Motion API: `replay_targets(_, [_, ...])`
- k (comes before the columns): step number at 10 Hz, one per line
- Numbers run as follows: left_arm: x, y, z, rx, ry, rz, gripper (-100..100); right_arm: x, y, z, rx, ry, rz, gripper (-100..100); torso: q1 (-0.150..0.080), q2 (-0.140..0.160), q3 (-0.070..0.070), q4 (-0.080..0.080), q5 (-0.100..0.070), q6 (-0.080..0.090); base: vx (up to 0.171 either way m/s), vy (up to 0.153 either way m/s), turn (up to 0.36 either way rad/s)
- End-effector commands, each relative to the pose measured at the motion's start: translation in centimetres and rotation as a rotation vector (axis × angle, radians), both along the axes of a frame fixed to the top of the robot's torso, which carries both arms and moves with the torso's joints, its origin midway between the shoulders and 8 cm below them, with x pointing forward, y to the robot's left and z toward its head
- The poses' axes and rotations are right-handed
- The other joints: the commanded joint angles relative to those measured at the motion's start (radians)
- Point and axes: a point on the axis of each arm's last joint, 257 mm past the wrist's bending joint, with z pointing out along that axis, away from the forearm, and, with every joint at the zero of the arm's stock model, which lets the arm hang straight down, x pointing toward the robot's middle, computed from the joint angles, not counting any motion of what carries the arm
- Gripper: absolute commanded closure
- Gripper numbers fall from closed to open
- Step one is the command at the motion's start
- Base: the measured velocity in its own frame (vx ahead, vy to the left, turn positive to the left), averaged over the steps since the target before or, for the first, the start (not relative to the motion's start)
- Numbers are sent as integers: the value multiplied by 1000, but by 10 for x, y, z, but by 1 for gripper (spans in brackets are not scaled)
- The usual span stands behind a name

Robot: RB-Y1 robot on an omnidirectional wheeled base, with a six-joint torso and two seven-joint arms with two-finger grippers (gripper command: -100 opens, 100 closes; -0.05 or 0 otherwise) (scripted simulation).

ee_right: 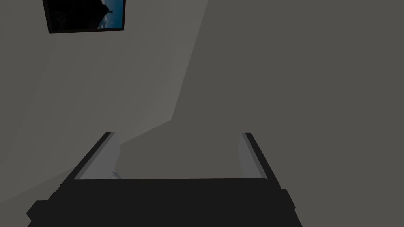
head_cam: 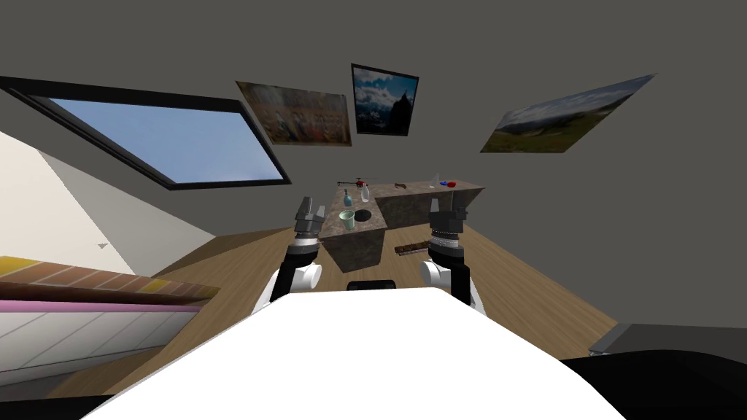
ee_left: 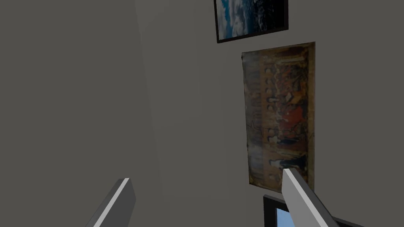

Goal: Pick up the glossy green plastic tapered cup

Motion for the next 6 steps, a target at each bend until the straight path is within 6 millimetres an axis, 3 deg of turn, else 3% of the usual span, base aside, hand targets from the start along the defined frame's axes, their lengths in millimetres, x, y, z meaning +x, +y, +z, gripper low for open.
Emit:
replay_targets(1, [16,-8,-4,-11,30,-30,-100,0,0,0,0,0,0,0,0,0,0,0,0,0,-6,-34,-34])
replay_targets(4, [43,-23,-15,-30,95,-82,-100,0,0,0,0,0,0,0,0,0,0,0,0,0,-12,-41,-44])
replay_targets(5, [44,-24,-11,-30,89,-85,-100,0,0,0,0,0,0,0,0,0,0,0,0,0,-12,-26,-20])
replay_targets(6, [58,-32,-21,-39,131,-109,-100,0,0,0,0,0,0,0,1,0,0,0,0,0,-19,-32,-42])
